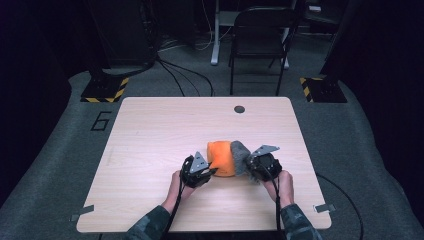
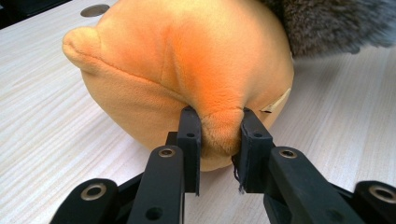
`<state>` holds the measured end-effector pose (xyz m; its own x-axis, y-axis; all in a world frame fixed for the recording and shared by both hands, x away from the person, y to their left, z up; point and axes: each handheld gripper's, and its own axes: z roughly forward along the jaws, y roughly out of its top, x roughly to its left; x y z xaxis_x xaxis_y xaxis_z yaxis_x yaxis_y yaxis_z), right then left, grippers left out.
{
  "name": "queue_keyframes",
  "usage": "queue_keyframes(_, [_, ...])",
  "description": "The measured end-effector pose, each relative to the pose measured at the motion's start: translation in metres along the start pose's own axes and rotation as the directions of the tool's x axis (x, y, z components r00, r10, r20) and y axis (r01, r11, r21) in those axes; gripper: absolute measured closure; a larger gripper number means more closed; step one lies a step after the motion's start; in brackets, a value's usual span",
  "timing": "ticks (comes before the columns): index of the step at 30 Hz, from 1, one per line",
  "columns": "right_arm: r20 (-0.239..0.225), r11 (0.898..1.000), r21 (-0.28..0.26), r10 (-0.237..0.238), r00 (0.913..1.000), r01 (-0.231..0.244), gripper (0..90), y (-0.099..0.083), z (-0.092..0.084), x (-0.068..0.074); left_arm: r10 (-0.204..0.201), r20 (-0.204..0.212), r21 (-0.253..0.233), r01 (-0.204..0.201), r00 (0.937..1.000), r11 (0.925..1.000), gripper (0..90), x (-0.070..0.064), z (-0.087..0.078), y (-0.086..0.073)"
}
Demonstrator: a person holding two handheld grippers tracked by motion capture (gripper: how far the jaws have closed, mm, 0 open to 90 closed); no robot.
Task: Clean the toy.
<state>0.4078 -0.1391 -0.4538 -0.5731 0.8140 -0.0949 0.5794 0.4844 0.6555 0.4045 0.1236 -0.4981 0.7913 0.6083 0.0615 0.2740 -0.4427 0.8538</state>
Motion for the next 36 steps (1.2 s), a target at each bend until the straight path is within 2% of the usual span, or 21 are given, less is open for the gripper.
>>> queue_keyframes(2, [0.022, 0.999, 0.025, 0.043, 0.9988, -0.044, 73.4, -0.009, 0.006, -0.013, -0.004, -0.001, 0.0, 0.004, 1.0, 1.0, 74.2, 0.001, 0.0, 0.0])
queue_keyframes(6, [0.05, 0.988, 0.08, 0.126, 0.9908, -0.13, 73.8, -0.023, 0.015, -0.036, -0.004, -0.004, 0.0, 0.004, 1.0, 1.0, 74.2, 0.001, 0.0, 0.0])
queue_keyframes(8, [0.057, 0.987, 0.058, 0.146, 0.9876, -0.149, 73.9, -0.024, 0.012, -0.043, -0.006, -0.005, 0.001, 0.006, 1.0, 1.0, 74.1, 0.001, -0.001, -0.001])
queue_keyframes(10, [0.061, 0.987, 0.009, 0.161, 0.985, -0.162, 74.1, -0.017, -0.001, -0.044, -0.004, -0.005, 0.0, 0.004, 1.0, 1.0, 74.1, 0.001, -0.001, -0.001])
queue_keyframes(13, [0.025, 0.984, -0.086, 0.157, 0.9873, -0.154, 74.2, 0.002, -0.027, -0.033, -0.004, -0.004, 0.0, 0.004, 1.0, 1.0, 74.1, 0.001, -0.001, -0.001])
queue_keyframes(14, [0.012, 0.987, -0.111, 0.121, 0.9925, -0.119, 74.2, 0.009, -0.033, -0.027, -0.007, -0.005, 0.0, 0.007, 1.0, 1.0, 74.1, 0.001, -0.001, -0.001])
queue_keyframes(17, [-0.007, 0.986, -0.154, 0.06, 0.9982, -0.06, 74.3, 0.027, -0.037, -0.002, -0.008, -0.007, 0.0, 0.008, 0.9999, 1.0, 74.0, 0.0, -0.001, -0.001])
queue_keyframes(19, [-0.008, 0.989, -0.145, 0.04, 0.9992, -0.041, 74.3, 0.033, -0.029, 0.01, -0.006, -0.006, 0.0, 0.006, 1.0, 1.0, 74.0, 0.0, -0.001, -0.001])
queue_keyframes(21, [-0.004, 0.993, -0.119, 0.015, 0.9999, -0.016, 74.5, 0.035, -0.016, 0.015, -0.005, -0.006, 0.001, 0.005, 1.0, 1.0, 73.9, 0.0, -0.001, -0.001])
queue_keyframes(23, [-0.004, 0.996, -0.087, 0.021, 0.9998, -0.021, 74.9, 0.033, -0.005, 0.017, -0.001, -0.003, 0.002, 0.001, 1.0, 1.0, 73.6, 0.0, -0.001, -0.001])
queue_keyframes(26, [-0.012, 0.997, -0.074, 0.028, 0.9995, -0.029, 75.4, 0.029, 0.003, 0.015, 0.001, 0.002, -0.002, -0.001, 1.0, 1.0, 72.2, 0.0, 0.0, -0.002])
queue_keyframes(28, [-0.01, 0.997, -0.073, 0.022, 0.9997, -0.023, 75.6, 0.028, 0.005, 0.013, 0.0, 0.002, -0.006, 0.0, 1.0, 1.0, 67.7, 0.0, -0.001, -0.001])
queue_keyframes(30, [-0.006, 0.997, -0.073, 0.01, 0.9999, -0.01, 75.7, 0.028, 0.005, 0.013, -0.009, -0.002, -0.02, 0.009, 1.0, 0.9998, 56.7, 0.0, -0.002, -0.001])
queue_keyframes(32, [-0.004, 0.997, -0.069, 0.02, 0.9998, -0.021, 75.8, 0.028, 0.006, 0.013, -0.016, -0.016, -0.031, 0.015, 0.9997, 0.9994, 45.2, 0.0, -0.006, -0.001])
queue_keyframes(35, [-0.006, 0.998, -0.067, 0.019, 0.9998, -0.019, 75.8, 0.028, 0.005, 0.013, -0.004, -0.038, -0.033, 0.003, 0.9993, 0.9995, 30.3, 0.0, -0.011, -0.003])
queue_keyframes(36, [-0.005, 0.997, -0.07, 0.015, 0.9999, -0.015, 75.8, 0.028, 0.006, 0.013, 0.009, -0.041, -0.026, -0.01, 0.9991, 0.9996, 27.9, 0.0, -0.012, -0.005])
